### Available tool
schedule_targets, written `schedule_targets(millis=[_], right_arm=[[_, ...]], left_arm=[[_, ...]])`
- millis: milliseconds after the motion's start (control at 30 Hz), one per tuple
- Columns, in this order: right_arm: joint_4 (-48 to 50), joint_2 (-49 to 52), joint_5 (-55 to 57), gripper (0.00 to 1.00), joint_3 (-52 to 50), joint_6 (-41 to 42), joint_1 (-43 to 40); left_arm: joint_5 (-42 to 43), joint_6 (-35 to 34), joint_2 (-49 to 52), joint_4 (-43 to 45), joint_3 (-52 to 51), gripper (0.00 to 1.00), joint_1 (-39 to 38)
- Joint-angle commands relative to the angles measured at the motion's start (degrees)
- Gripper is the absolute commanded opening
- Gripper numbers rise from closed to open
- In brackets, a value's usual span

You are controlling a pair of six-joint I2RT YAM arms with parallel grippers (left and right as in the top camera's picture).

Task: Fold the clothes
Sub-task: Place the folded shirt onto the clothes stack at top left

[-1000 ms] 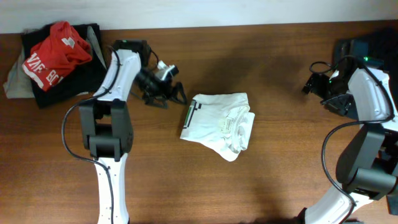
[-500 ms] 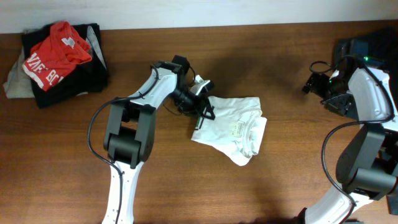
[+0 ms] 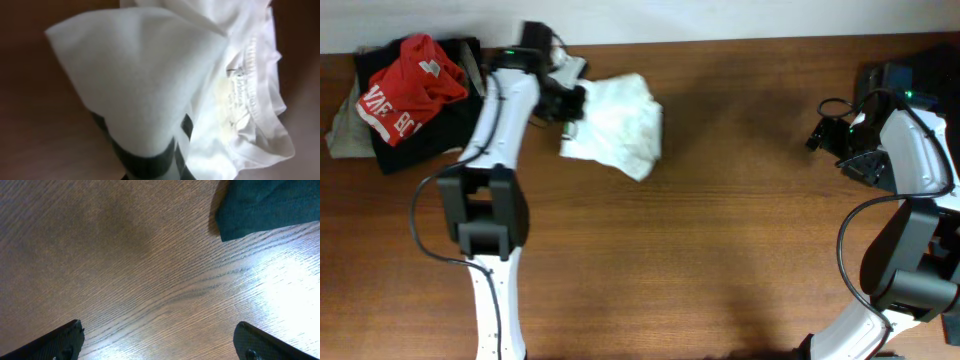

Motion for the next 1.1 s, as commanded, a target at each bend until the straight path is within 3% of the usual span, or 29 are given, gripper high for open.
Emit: schedule_targets(millis=[0,167,300,567,700,767,1067], right_arm=[[0.02,0.09,0.7,0.99,0.81,0.7,-0.15],[0.02,0.09,0.7,0.99,0.81,0.7,-0.15],[0.02,0.09,0.7,0.99,0.81,0.7,-0.15],[0.02,0.09,0.7,0.99,0.81,0.7,-0.15],[0.02,0.09,0.7,0.99,0.81,0.7,-0.15],[0.02,0.09,0.7,0.99,0.81,0.7,-0.15],[0.02,0.09,0.7,0.99,0.81,0.7,-0.15]], left_arm=[[-2.36,0.66,0.46,3.78,1.95,0.01,5.84],[-5.33,3.52,0.46,10.14,2.36,0.01,11.93],[-7.06,4.61,0.46,9.64,7.5,0.01,14.16],[-7.93,-3.02,0.46,5.84,23.87,0.01,20.59],[-7.98,-4.87,0.48,5.33,23.63,0.01,23.87],[-10.82,-9.44,0.48,5.42,23.5,0.01,25.46],[-16.52,-9.81,5.73,8.55,23.02,0.01,29.49]])
